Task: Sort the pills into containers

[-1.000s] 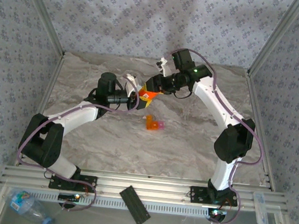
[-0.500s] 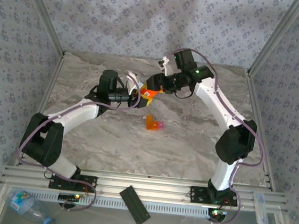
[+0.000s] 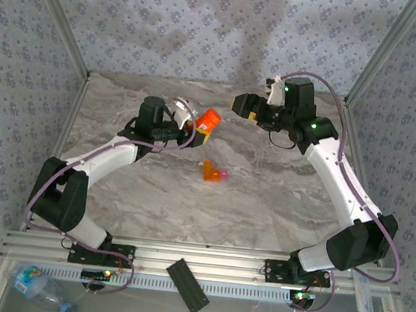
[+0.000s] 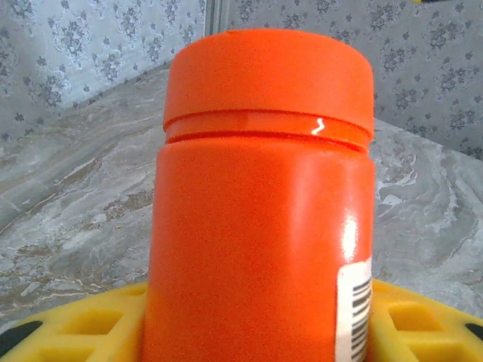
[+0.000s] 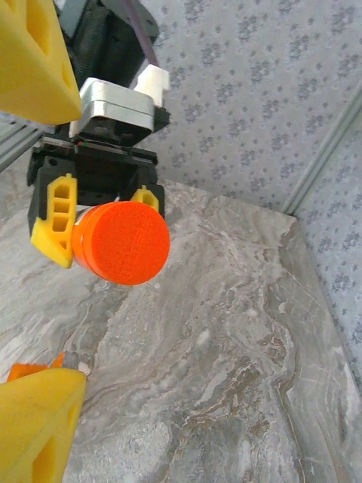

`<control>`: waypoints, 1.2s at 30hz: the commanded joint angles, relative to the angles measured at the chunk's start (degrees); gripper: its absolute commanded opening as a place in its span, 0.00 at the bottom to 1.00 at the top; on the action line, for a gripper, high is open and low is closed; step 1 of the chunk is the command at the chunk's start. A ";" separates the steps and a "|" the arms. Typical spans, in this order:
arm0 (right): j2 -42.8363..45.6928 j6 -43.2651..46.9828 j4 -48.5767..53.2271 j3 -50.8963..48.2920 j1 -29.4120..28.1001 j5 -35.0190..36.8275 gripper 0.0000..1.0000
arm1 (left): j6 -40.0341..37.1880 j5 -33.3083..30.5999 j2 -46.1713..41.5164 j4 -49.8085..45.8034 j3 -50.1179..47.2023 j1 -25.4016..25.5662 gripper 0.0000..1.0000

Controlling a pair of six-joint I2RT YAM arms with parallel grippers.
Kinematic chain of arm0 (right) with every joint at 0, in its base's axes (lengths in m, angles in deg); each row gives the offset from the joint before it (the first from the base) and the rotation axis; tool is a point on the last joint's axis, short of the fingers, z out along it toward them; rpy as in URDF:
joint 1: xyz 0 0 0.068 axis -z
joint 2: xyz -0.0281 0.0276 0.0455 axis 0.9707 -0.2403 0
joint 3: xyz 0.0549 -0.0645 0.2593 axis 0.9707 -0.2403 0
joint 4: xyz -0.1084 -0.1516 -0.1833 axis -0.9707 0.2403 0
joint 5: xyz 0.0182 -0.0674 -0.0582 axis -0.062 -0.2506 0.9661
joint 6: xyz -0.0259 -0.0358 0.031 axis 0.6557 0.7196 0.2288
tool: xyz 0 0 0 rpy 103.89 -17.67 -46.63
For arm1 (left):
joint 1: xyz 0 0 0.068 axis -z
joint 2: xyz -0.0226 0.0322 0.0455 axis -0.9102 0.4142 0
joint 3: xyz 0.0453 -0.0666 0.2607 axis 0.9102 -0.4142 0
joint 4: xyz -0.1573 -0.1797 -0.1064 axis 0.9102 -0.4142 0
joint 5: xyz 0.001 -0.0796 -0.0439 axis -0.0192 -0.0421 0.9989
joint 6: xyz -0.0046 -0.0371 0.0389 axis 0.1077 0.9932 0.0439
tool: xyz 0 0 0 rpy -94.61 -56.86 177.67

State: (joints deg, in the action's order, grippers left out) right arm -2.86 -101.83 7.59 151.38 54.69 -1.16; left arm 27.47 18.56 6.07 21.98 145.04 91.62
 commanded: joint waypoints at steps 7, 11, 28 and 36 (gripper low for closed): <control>-2.54 -8.94 -8.82 -0.93 -6.00 6.10 0.84 | -3.08 -3.24 -5.03 1.73 -1.97 1.89 0.00; -4.22 -9.50 -9.85 -0.68 -7.60 5.92 0.83 | -3.26 -3.64 -4.85 1.43 -1.77 2.39 0.00; -6.16 -9.21 -10.04 -2.41 -9.53 6.54 0.74 | -3.16 -4.38 -5.26 1.51 -1.37 2.89 0.00; -5.85 -8.22 -9.26 -4.52 -8.47 7.51 0.75 | -3.42 -4.55 -5.40 1.51 -1.31 2.84 0.00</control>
State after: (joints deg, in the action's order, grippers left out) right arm -8.35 -110.64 -1.85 148.12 45.75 5.42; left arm 24.76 13.79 2.81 21.95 142.94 94.07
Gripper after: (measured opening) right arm 0.749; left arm 0.523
